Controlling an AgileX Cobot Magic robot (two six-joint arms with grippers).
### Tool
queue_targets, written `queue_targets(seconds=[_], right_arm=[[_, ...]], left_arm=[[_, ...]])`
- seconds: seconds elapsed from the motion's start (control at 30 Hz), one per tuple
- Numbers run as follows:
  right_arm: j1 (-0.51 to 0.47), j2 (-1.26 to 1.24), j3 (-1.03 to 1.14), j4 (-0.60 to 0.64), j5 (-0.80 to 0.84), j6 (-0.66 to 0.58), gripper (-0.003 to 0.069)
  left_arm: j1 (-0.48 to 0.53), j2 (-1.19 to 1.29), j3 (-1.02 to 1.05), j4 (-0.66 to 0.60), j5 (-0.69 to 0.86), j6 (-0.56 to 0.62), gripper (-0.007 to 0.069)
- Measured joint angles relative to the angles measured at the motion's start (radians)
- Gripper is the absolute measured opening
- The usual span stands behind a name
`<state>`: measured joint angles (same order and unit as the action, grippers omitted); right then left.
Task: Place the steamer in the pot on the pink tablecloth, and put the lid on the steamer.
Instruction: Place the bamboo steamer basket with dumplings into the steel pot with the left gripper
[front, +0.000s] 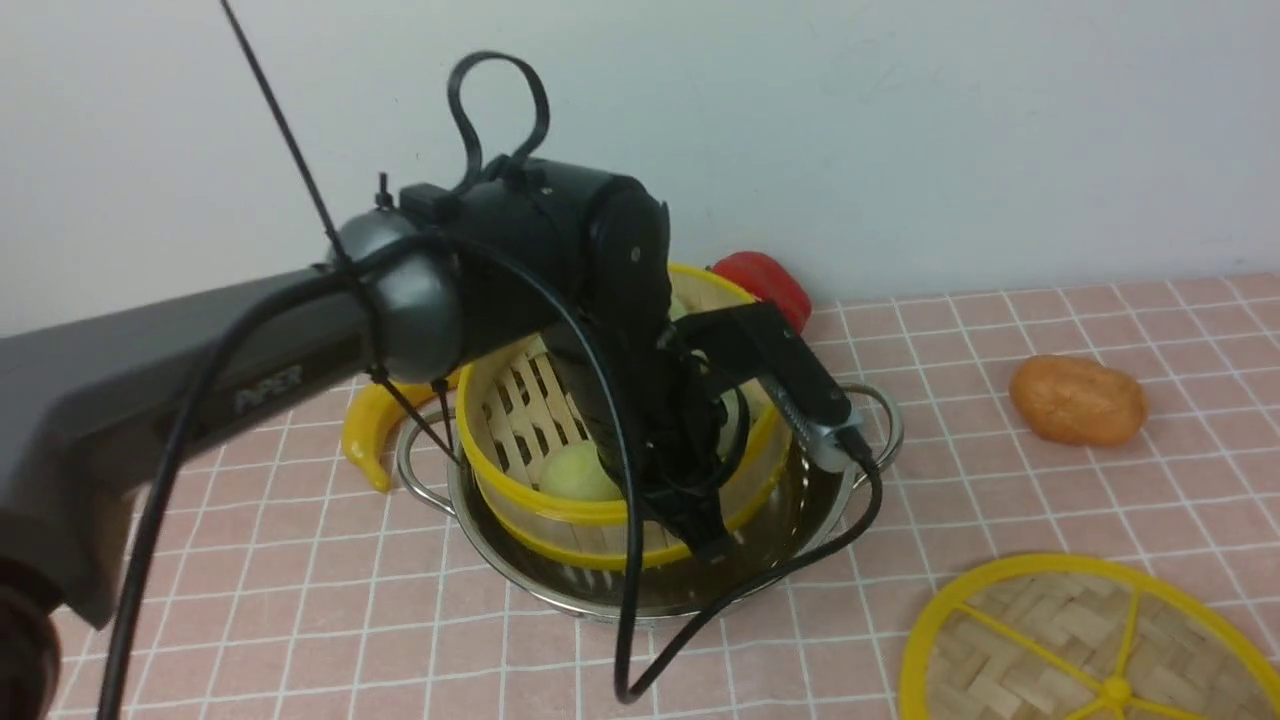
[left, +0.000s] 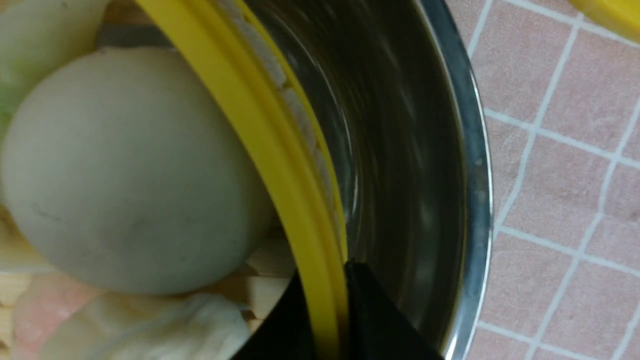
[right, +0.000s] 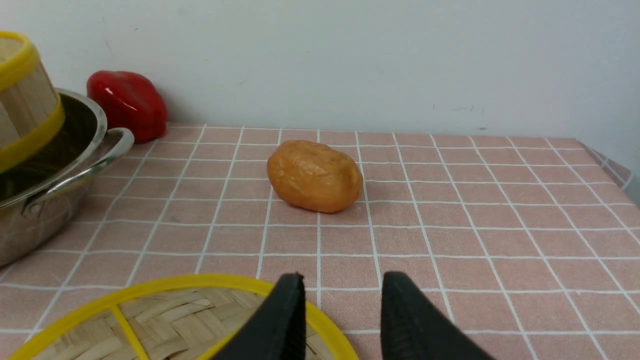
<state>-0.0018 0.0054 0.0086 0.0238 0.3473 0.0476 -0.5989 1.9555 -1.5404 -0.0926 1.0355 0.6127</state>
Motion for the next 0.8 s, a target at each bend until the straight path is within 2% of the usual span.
queue_targets(seconds=[0.37, 0.53, 0.6, 0.7, 0.73, 0.8], right_arm=[[0.000, 0.000, 0.000, 0.000, 0.000, 0.000, 0.0240], [0.000, 0.000, 0.000, 0.000, 0.000, 0.000, 0.0240], [0.000, 0.000, 0.000, 0.000, 0.000, 0.000, 0.0240], [0.000, 0.000, 0.000, 0.000, 0.000, 0.000, 0.0240], [0.000, 0.000, 0.000, 0.000, 0.000, 0.000, 0.0240], [0.000, 0.000, 0.000, 0.000, 0.000, 0.000, 0.0240]], left_arm=[[-0.001, 0.039, 0.000, -0.036, -0.031, 0.001, 0.0031], [-0.002, 0.058, 0.000, -0.066, -0.031, 0.001, 0.0056], [-0.003, 0.058, 0.000, -0.077, -0.039, 0.001, 0.0080], [-0.004, 0.058, -0.003, -0.084, -0.044, 0.001, 0.0174], [-0.004, 0.058, -0.003, -0.083, -0.045, 0.001, 0.0182], [-0.004, 0.058, -0.009, -0.079, -0.046, 0.001, 0.0302]])
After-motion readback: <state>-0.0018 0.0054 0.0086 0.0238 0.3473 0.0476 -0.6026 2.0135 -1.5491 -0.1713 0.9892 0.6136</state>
